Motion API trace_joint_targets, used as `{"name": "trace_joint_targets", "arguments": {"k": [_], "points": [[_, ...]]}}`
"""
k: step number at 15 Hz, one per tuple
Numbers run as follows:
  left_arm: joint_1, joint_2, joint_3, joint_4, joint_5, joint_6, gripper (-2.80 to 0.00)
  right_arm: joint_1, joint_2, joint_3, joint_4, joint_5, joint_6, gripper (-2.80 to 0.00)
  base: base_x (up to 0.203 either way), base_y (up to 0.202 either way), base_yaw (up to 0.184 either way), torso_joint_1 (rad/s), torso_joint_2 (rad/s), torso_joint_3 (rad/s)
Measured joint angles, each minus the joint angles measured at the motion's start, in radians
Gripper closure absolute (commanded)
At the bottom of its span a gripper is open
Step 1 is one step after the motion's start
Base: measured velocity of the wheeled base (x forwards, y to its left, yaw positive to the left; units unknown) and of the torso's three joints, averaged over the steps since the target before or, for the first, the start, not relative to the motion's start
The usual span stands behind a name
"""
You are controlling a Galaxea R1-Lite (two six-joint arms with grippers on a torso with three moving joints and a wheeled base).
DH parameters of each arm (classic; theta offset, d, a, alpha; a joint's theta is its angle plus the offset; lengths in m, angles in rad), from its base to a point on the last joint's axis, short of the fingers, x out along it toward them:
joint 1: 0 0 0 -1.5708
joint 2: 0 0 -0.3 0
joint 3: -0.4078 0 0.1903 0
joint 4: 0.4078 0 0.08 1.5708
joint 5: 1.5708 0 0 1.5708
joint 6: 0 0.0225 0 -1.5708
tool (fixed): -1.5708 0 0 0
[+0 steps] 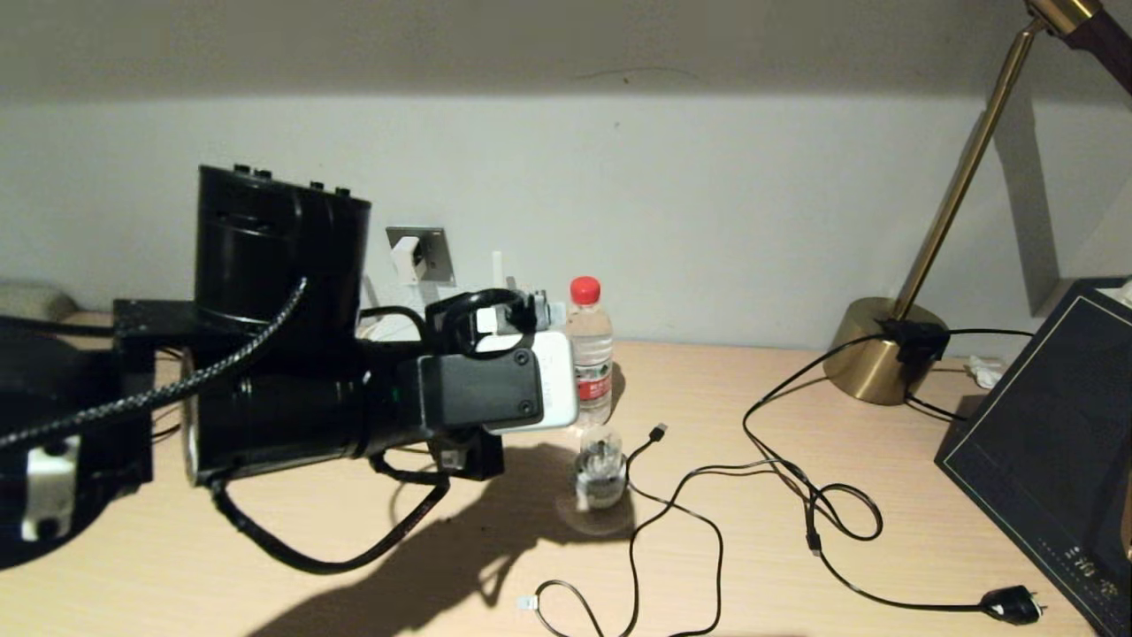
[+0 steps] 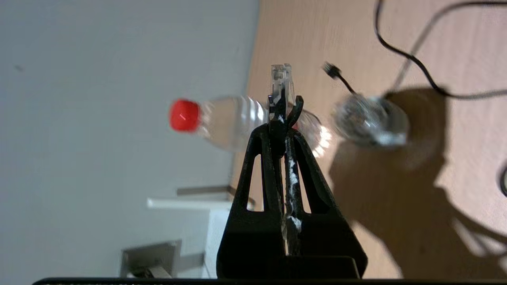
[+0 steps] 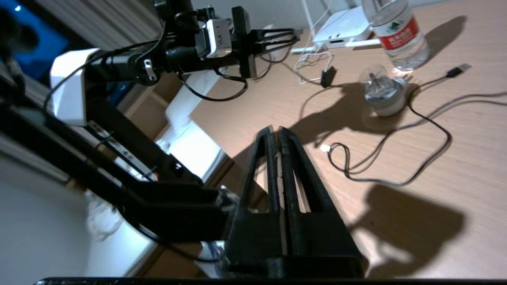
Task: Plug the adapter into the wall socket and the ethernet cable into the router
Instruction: Hand it to the other hand
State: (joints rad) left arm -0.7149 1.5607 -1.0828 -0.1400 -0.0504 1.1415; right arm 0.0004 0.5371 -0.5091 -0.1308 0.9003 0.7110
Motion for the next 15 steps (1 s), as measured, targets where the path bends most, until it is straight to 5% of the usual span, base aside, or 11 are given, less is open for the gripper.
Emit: {"name": "trace_joint_targets", "arguments": {"k": [6,12,15], "points": [[-0.053,0.118,-0.184,-0.003,0.002,0.0,0.0,0.155,0.385,-0.02,-0.344,0.05,-0.081,-2.8,0.0,0.0,0.0,0.0,0.0,0.0],[-0.083,0.116,-0.236,-0.002,0.001,0.013,0.0,0.365,0.678,-0.066,-0.411,-0.226,-0.327,-2.8,0.0,0.0,0.0,0.0,0.0,0.0],[-0.115,0.116,-0.231,-0.002,-0.001,0.031,0.0,0.409,0.747,-0.099,-0.421,-0.254,-0.355,-2.8,0.0,0.0,0.0,0.0,0.0,0.0]]}}
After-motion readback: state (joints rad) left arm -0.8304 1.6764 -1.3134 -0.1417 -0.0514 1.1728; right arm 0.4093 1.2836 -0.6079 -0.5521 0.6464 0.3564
